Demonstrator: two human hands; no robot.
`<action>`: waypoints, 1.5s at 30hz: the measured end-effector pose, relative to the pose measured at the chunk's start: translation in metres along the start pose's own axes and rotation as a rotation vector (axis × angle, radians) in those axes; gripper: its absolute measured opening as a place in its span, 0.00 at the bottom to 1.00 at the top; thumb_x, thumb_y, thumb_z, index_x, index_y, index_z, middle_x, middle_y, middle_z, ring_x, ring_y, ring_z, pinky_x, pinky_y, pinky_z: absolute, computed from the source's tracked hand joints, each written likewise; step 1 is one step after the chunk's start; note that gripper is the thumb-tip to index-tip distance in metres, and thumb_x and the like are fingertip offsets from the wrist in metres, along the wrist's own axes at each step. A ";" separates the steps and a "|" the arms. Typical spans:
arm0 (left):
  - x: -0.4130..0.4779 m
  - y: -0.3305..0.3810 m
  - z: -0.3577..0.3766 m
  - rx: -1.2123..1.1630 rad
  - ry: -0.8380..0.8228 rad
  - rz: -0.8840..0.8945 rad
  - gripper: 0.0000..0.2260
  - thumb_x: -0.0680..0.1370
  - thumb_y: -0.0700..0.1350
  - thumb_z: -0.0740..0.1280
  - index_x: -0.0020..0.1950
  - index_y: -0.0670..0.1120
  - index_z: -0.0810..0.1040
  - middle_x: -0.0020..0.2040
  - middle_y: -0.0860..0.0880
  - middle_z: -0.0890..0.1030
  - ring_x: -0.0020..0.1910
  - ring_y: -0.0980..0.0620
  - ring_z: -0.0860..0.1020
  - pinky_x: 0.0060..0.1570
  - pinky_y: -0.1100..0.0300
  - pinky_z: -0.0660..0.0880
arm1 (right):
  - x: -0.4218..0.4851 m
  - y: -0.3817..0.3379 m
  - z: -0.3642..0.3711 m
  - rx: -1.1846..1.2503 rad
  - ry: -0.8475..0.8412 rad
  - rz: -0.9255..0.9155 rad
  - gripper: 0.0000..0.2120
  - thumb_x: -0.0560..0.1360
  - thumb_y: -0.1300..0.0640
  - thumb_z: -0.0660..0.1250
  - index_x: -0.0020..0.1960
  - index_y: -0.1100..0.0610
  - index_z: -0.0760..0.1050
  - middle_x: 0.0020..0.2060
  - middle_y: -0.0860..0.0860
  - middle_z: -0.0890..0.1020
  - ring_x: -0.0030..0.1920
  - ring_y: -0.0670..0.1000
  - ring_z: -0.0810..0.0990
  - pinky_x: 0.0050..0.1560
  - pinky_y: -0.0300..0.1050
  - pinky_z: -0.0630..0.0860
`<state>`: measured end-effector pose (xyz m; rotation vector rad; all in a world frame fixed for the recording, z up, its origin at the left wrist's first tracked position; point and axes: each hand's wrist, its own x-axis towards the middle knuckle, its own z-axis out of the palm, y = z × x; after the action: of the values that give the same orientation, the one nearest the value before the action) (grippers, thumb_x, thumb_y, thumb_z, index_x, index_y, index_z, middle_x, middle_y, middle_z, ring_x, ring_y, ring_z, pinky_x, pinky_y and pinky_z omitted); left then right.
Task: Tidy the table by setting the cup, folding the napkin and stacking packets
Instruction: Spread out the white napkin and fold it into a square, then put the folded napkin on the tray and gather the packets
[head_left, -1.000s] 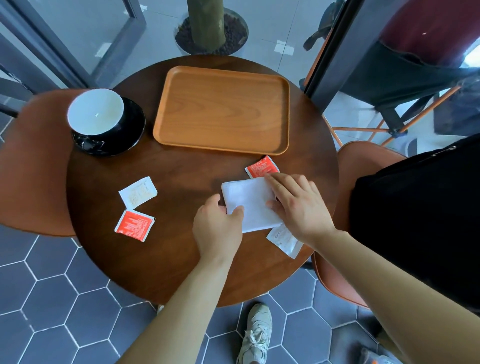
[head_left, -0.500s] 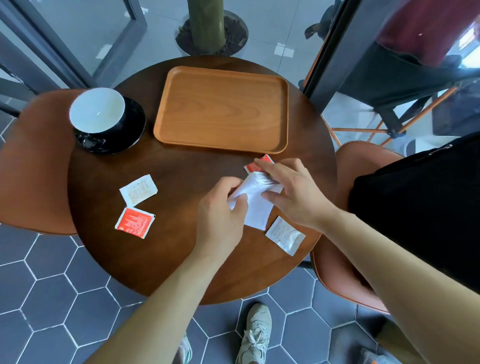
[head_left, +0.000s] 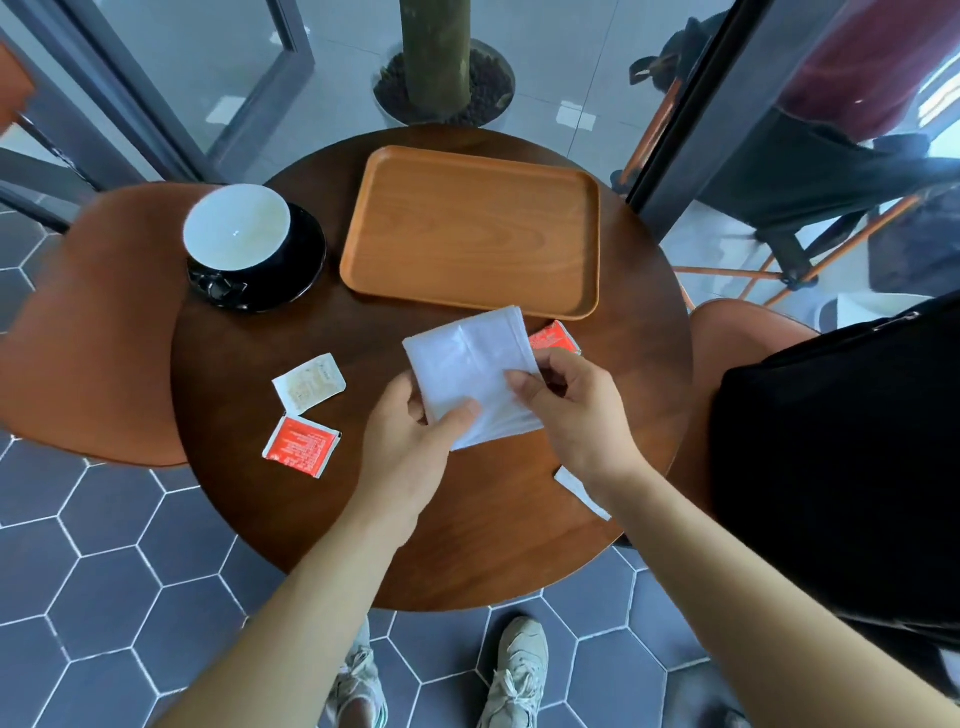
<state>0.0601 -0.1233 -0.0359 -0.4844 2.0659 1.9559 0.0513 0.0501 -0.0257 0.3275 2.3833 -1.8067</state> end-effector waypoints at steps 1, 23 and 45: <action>0.002 -0.001 -0.005 0.015 0.026 0.019 0.19 0.75 0.41 0.75 0.63 0.52 0.77 0.53 0.57 0.85 0.52 0.60 0.84 0.45 0.66 0.81 | -0.001 0.000 0.005 0.023 0.011 0.025 0.04 0.77 0.53 0.70 0.50 0.51 0.83 0.42 0.48 0.86 0.44 0.50 0.84 0.50 0.52 0.81; 0.082 0.056 -0.071 0.410 0.058 0.273 0.20 0.77 0.43 0.72 0.69 0.51 0.77 0.48 0.61 0.80 0.49 0.61 0.79 0.47 0.76 0.70 | 0.046 -0.045 0.067 -0.010 0.220 0.064 0.19 0.71 0.60 0.75 0.58 0.45 0.77 0.43 0.40 0.86 0.42 0.45 0.86 0.41 0.51 0.85; 0.178 0.048 -0.027 1.000 0.150 0.675 0.17 0.73 0.44 0.76 0.60 0.44 0.81 0.60 0.42 0.76 0.59 0.42 0.76 0.55 0.50 0.77 | 0.175 -0.027 0.043 -0.832 0.069 -0.415 0.32 0.70 0.57 0.76 0.71 0.58 0.68 0.65 0.56 0.73 0.57 0.60 0.75 0.55 0.54 0.77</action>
<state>-0.1210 -0.1602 -0.0627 0.3341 3.1820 0.8182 -0.1257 0.0176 -0.0533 -0.2192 3.1352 -0.7360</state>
